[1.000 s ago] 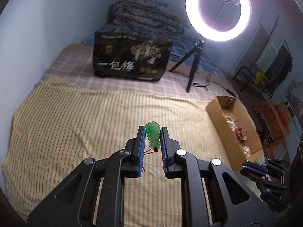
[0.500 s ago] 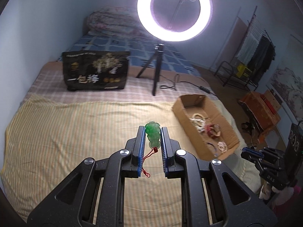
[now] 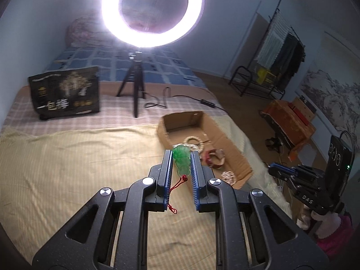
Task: Organize jewelry
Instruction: 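Carry the jade pendant with the left gripper while the right gripper carries the earring to the box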
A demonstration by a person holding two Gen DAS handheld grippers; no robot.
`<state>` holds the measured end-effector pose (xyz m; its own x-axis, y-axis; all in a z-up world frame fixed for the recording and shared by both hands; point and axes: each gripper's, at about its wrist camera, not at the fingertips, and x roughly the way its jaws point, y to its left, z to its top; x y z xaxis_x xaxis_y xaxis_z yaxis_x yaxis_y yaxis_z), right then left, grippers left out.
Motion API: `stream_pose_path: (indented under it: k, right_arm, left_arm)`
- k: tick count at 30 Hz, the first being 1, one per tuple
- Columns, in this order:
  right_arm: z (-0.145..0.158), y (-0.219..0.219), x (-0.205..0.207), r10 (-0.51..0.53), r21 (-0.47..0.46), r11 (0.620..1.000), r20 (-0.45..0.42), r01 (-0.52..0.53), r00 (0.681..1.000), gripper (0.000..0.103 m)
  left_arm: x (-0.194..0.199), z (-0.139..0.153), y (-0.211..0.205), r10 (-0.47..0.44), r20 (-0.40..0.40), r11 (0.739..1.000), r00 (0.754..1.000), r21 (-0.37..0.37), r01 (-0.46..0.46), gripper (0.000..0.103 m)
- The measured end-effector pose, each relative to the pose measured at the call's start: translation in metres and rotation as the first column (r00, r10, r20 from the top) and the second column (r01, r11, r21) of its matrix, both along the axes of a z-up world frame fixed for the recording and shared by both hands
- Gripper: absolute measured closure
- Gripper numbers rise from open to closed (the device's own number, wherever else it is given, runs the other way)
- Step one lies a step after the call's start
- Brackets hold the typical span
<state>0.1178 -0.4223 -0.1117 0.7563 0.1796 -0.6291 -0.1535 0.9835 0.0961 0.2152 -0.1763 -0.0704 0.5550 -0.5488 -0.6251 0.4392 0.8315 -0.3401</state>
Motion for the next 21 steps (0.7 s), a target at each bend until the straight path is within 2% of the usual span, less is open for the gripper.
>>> stream_pose_path:
  k: [10,21]
  right_arm:
    - [0.004,-0.026,0.031,-0.023,0.005,1.0,0.011,0.022,1.0,0.097]
    - [-0.006,-0.04,0.086,-0.022,0.057,0.998,-0.015,0.023,1.0,0.097]
  left_arm:
    - [0.011,0.003,-0.057,-0.076,0.007,0.997,0.997,-0.021,0.076,0.089]
    - [0.027,-0.011,-0.089,-0.11,-0.003,0.994,0.994,-0.018,0.11,0.089]
